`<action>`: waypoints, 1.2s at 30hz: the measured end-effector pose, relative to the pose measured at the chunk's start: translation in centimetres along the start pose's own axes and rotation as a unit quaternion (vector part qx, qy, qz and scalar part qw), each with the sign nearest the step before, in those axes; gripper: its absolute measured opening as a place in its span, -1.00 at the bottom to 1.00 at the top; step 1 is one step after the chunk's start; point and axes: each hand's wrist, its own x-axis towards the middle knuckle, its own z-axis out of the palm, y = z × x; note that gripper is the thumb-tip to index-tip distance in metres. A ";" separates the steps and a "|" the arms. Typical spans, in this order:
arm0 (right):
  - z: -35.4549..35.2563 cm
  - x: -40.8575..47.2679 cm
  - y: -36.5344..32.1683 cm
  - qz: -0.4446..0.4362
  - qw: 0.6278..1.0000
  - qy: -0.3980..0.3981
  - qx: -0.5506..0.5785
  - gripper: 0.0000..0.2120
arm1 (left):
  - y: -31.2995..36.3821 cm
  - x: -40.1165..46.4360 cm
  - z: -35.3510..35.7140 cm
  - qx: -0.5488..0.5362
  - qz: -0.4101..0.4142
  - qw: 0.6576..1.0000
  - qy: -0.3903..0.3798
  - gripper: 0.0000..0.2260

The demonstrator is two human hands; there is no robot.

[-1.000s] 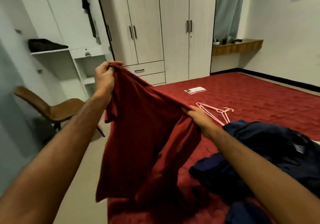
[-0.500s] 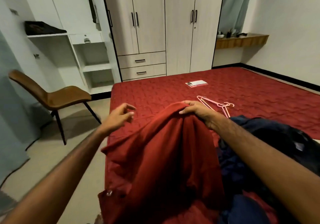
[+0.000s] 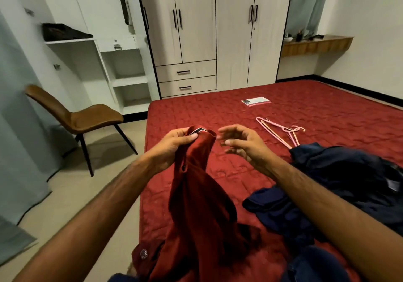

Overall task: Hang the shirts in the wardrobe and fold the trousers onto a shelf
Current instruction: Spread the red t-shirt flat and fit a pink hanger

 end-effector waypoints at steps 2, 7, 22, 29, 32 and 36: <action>0.0 0.8 -0.2 -0.025 0.995 0.012 -0.093 -0.37 | 2.4 -0.6 -0.1 0.020 -0.004 1.000 -0.021 -0.84; 2.7 3.1 -3.3 -0.010 0.986 -0.146 -0.084 -0.40 | 9.2 -1.7 -0.4 0.102 0.001 0.985 -0.136 -0.88; 0.0 7.7 -17.4 -0.128 0.991 0.018 0.030 -0.85 | 16.4 0.3 -6.4 0.489 0.192 0.809 0.265 -0.83; 0.3 7.9 -22.9 -0.284 0.938 0.195 -0.033 -0.81 | 22.8 2.5 -4.7 0.149 0.303 0.885 0.321 -0.91; -1.4 8.0 -24.8 -0.266 0.932 0.197 -0.150 -0.75 | 25.2 2.8 -4.3 0.177 0.348 0.857 0.336 -0.85; -4.7 5.6 -26.9 -0.142 0.959 0.011 -0.243 -0.66 | 26.8 1.5 -4.1 0.439 0.388 0.721 0.371 -0.77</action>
